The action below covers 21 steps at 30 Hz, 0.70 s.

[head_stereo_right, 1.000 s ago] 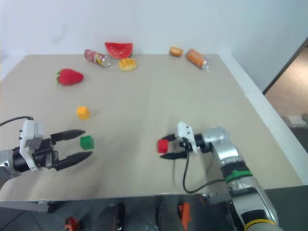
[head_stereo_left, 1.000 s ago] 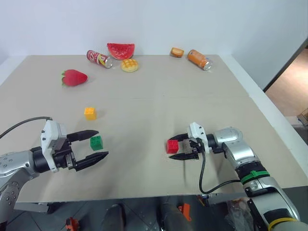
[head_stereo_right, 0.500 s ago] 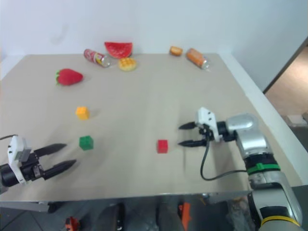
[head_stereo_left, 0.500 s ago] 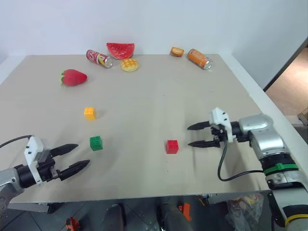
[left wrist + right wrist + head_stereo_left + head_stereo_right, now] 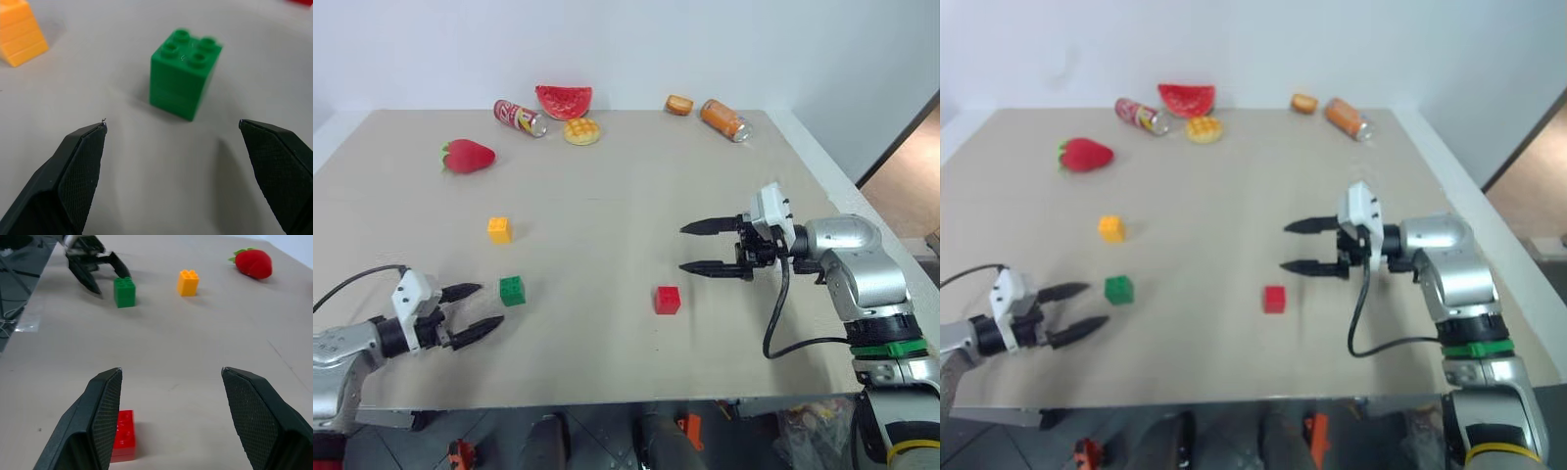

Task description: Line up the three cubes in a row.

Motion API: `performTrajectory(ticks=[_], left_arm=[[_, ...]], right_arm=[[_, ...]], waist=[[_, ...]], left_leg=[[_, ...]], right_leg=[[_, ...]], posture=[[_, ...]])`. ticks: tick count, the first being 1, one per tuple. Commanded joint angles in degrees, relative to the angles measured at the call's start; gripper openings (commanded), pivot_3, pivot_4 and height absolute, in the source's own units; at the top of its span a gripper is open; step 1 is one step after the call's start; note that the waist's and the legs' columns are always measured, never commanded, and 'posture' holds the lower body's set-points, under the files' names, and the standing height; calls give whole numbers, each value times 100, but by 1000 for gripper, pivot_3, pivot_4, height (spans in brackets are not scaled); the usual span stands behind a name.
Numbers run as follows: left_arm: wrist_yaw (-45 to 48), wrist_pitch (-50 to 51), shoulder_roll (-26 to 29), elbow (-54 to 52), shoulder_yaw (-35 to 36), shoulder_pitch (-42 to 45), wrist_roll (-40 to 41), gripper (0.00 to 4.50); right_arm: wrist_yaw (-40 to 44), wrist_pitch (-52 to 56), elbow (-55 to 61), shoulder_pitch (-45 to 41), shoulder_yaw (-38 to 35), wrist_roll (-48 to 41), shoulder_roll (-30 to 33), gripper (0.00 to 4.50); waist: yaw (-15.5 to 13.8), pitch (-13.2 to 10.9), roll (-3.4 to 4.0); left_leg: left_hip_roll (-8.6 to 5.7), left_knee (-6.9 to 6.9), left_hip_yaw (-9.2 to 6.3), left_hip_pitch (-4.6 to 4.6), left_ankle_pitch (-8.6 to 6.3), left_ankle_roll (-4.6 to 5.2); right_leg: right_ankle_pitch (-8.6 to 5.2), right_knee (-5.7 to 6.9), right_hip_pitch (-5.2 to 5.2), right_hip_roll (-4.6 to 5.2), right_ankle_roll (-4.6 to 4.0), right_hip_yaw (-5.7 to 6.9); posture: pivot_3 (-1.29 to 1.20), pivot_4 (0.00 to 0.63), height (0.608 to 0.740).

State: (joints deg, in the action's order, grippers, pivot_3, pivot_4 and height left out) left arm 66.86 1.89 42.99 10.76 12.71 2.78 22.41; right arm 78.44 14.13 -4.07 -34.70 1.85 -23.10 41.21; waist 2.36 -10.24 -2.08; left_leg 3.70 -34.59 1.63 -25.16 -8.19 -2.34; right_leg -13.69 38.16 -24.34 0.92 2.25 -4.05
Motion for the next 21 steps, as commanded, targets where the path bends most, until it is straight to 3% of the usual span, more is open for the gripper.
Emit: performTrajectory(ticks=[1, 13, 21], left_arm=[[326, -310, 61, 491, -249, 424, -186, 4500], [592, 19, -495, 856, -721, 1648, -81, 4500], [780, 105, -406, 827, -645, 1500, -30, 1847]], right_arm=[[-87, 179, 461, 54, -216, -193, 162, 3352], [-374, 414, 892, 306, -299, -290, 275, 3352], [-397, 396, 830, 314, -289, -320, 311, 3393]], waist=[[-5, 1, 4], [-95, 1, 4], [-77, 1, 4]], left_leg=[[0, 0, -1, 2, 0, 0], [0, -13, 1, -6, 8, 11], [6, 0, -6, -2, 8, 11]], right_leg=[[0, 1, 0, 0, 0, 1], [12, 1, 5, -1, 10, 5], [13, 3, 2, -17, 19, 3]], posture=[[0, 150, 740], [0, 150, 740], [0, 150, 740]])
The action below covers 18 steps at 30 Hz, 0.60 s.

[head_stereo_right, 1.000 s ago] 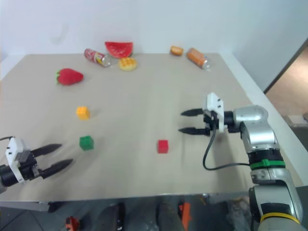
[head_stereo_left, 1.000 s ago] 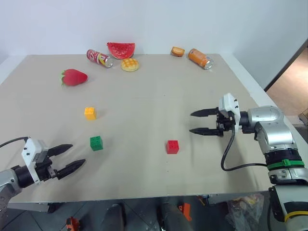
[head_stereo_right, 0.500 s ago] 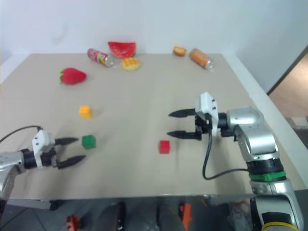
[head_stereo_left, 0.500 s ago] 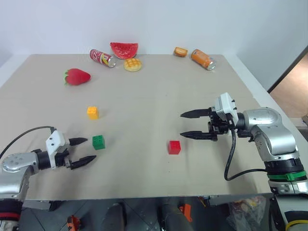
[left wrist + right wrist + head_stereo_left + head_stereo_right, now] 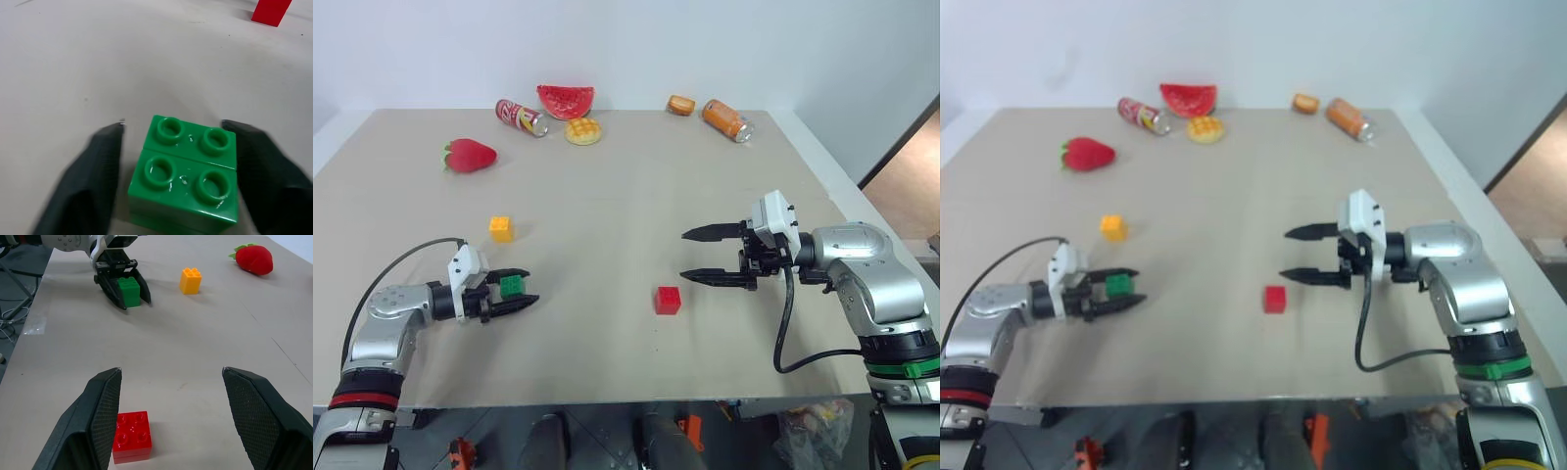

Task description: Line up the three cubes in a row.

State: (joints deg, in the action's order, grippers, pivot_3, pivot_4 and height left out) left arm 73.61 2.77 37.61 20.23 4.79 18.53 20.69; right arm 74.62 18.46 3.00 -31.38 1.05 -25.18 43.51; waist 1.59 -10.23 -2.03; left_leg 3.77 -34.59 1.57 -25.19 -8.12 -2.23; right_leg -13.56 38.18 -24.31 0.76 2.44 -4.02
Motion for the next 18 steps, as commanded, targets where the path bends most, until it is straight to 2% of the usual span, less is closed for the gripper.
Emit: performTrajectory(ticks=[1, 2, 10, 14, 18], left_arm=[[117, 54, 144, -160, 157, -103, 159, 1526], [126, 93, 160, -209, 163, -135, 178, 1363], [158, 261, 236, -467, 98, -294, 251, 1386], [153, 130, 47, -650, -120, -216, 172, 1386], [234, -52, -241, -584, -465, 225, 34, 1386]], right_arm=[[-9, -39, 113, -31, -201, -115, 75, 3393], [-2, -38, 102, -50, -191, -123, 68, 3393], [52, -88, -22, -182, -104, -105, 4, 3393], [77, -123, -62, -208, -59, -84, -29, 3393], [77, -100, -42, -247, -33, -94, -50, 3393]], waist=[[0, 0, 0], [0, 0, 0], [0, 0, 0], [-3, 0, 0], [-27, 0, 0]], left_leg=[[0, -1, 0, 0, 0, 0], [0, -1, 1, -1, 0, 0], [0, -3, 2, 1, 0, 0], [-1, -3, 2, 0, 0, 0], [-1, -5, 2, -2, 0, 0]], right_leg=[[0, 0, 0, 0, -1, -1], [-4, 0, 1, 1, -6, -2], [-5, 0, 2, 2, -11, -4], [-5, 0, 1, 2, -11, -4], [-5, 0, 3, 2, -9, -4]], posture=[[0, 150, 740], [0, 150, 740], [0, 150, 740], [0, 150, 740], [0, 150, 740]])
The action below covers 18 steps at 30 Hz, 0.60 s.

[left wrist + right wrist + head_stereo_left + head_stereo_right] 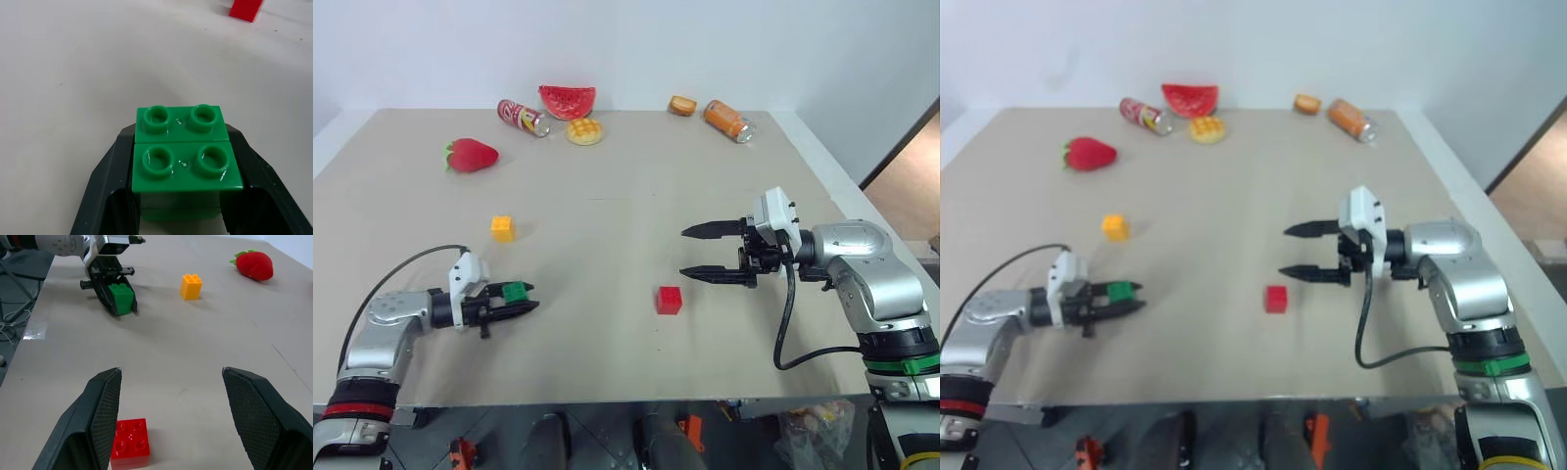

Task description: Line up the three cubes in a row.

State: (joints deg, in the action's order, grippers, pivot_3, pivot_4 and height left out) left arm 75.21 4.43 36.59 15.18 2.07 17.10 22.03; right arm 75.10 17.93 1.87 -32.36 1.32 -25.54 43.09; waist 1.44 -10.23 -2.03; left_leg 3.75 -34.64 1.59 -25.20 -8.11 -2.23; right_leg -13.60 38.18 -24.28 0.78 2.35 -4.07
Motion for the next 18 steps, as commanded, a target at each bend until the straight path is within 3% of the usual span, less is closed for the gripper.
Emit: performTrajectory(ticks=[1, 7, 18], left_arm=[[125, -282, -247, 12, -304, 546, -150, 1386], [544, -905, -905, 1085, -839, 1650, -502, 1386], [1608, -1626, -1478, 2562, -1290, 2718, -819, 1386]], right_arm=[[29, -24, 112, -141, -69, -80, 0, 3393], [-43, 237, 486, 138, -338, -298, 203, 3393], [-620, 681, 1477, 1295, -1220, -711, 582, 3393]], waist=[[-14, 0, 0], [-2, 0, 0], [-5, 0, 0]], left_leg=[[0, -3, -3, -2, 0, 0], [-5, -27, -4, -12, 1, 1], [-6, -25, -17, -19, -3, 6]], right_leg=[[1, 0, 0, -2, 1, 1], [10, -2, 7, -4, 17, -7], [15, -1, 5, -19, 43, -13]], posture=[[0, 150, 740], [0, 150, 740], [0, 150, 740]])
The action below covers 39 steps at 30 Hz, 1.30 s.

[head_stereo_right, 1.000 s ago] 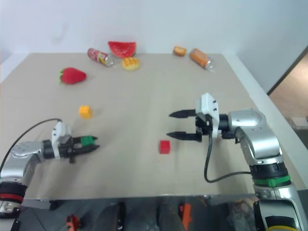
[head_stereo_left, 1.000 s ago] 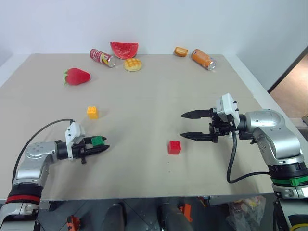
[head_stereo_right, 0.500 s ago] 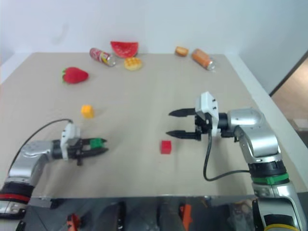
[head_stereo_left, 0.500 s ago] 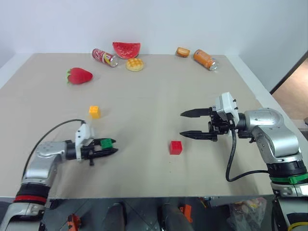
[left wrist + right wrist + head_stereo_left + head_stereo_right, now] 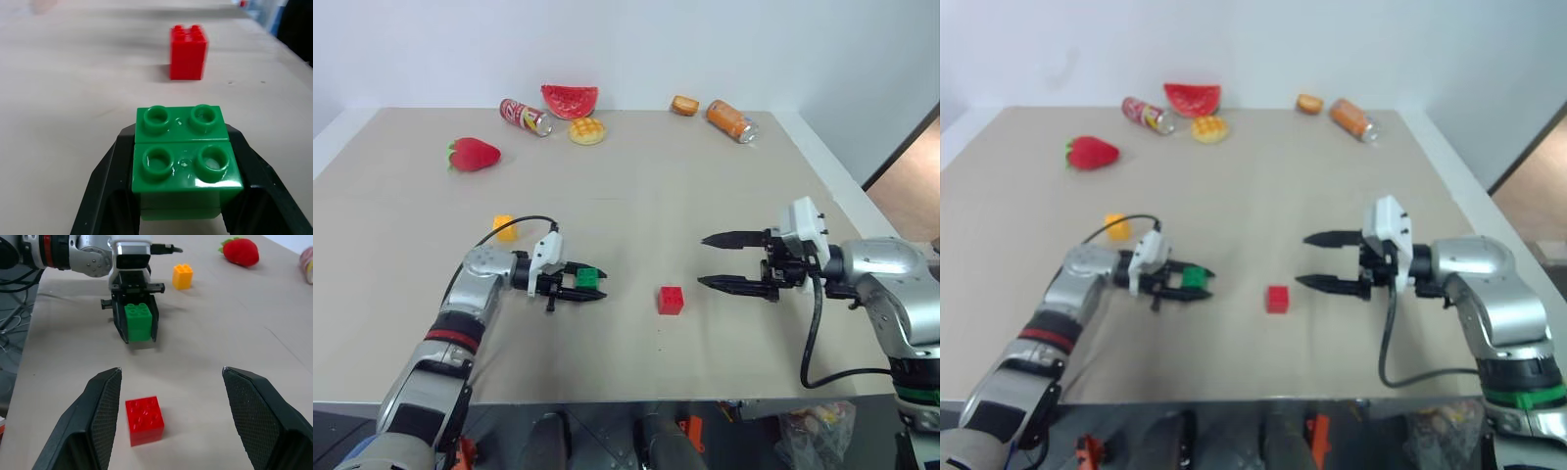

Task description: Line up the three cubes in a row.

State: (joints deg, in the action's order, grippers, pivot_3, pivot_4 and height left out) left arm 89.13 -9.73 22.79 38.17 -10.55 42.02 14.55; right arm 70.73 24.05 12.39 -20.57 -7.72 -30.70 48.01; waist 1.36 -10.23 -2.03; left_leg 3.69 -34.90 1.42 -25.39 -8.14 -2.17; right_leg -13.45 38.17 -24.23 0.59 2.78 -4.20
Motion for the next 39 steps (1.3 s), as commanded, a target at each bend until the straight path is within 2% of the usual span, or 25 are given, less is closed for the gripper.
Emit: performTrajectory(ticks=[1, 9, 20, 30, 39], left_arm=[[217, -258, -147, 370, -23, 294, -93, 1386], [123, -188, -572, 370, -46, 430, -151, 1386], [-63, -21, -321, -559, -262, -454, -386, 1386], [-949, -34, -675, -340, -117, -262, -476, 1386], [-870, 77, -619, -513, -242, -446, -453, 1386]], right_arm=[[-236, 88, 498, 181, -342, -213, 84, 3393], [-537, 158, 807, 482, -402, -317, 65, 3393], [-403, -98, 436, 496, -154, -139, 59, 3393], [-338, -264, 225, 330, 70, -69, -17, 3393], [-324, -282, 196, 331, 52, -80, -7, 3393]], waist=[[6, 0, 0], [19, 0, 0], [23, 0, 0], [2, 0, 0], [3, 0, 1]], left_leg=[[-1, 0, 1, 0, 0, 0], [0, -17, 0, 0, 0, 0], [1, -18, -1, 0, 0, 1], [-3, -59, -4, 0, 0, 2], [-2, -50, -4, 1, -3, 6]], right_leg=[[0, 0, 0, 1, -1, -2], [1, 0, 4, -1, -10, -7], [1, 1, 5, -1, -11, -7], [9, 0, 27, 2, -6, -10], [8, -1, 22, -4, -5, -12]], posture=[[0, 150, 740], [0, 150, 740], [0, 150, 740], [0, 150, 740], [0, 150, 740]])
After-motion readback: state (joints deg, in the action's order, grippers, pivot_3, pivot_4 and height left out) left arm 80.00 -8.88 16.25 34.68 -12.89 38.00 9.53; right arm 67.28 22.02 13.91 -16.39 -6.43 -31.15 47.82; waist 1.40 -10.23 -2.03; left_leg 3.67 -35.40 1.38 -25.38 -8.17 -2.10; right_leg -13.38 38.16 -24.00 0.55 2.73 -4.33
